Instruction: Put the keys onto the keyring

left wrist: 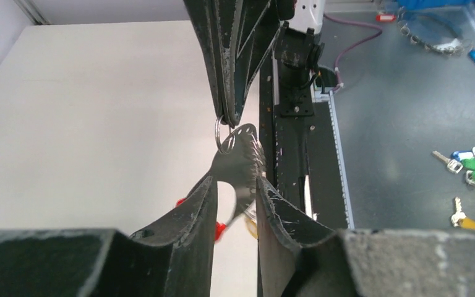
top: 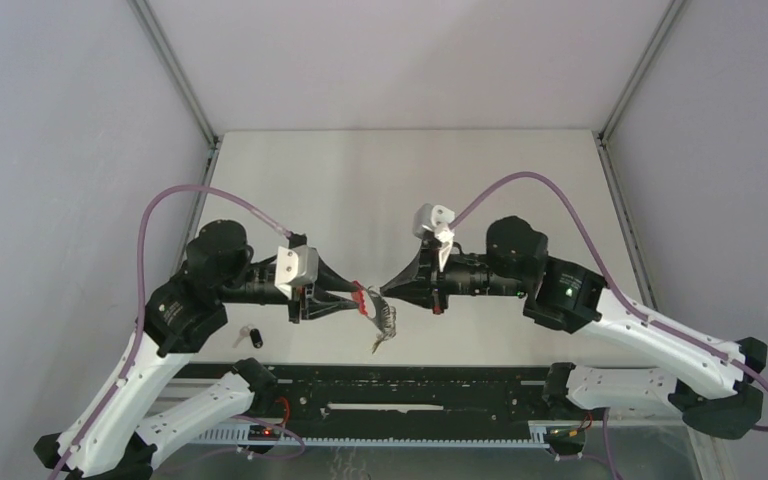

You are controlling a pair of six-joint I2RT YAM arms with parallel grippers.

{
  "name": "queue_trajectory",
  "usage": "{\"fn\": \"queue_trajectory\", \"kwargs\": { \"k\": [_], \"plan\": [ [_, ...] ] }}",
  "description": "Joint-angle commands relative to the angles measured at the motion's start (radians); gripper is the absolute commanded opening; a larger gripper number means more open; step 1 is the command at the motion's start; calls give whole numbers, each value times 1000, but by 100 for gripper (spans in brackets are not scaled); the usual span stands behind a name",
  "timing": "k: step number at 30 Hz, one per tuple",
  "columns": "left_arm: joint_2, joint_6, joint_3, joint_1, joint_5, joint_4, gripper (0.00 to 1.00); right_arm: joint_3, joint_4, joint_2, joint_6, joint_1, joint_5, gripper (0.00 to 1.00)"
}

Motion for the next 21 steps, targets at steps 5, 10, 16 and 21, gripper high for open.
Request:
{"fn": "queue_trajectory", "kwargs": {
  "k": [5, 10, 16, 21],
  "plan": [
    [5, -252, -3, -4, 0, 191, 33, -163, 517, -87, 160, -10, -40, 0],
    [19, -290, -4, 1, -15, 214, 36, -183, 552, -88, 165, -9, -50, 0],
    [19, -359, 5, 5, 38, 261, 34, -184, 553, -75, 153, 1, -41, 0],
    [14, -371, 5, 10, 87, 268, 30, -184, 533, -74, 136, 12, -3, 0]
  ]
}}
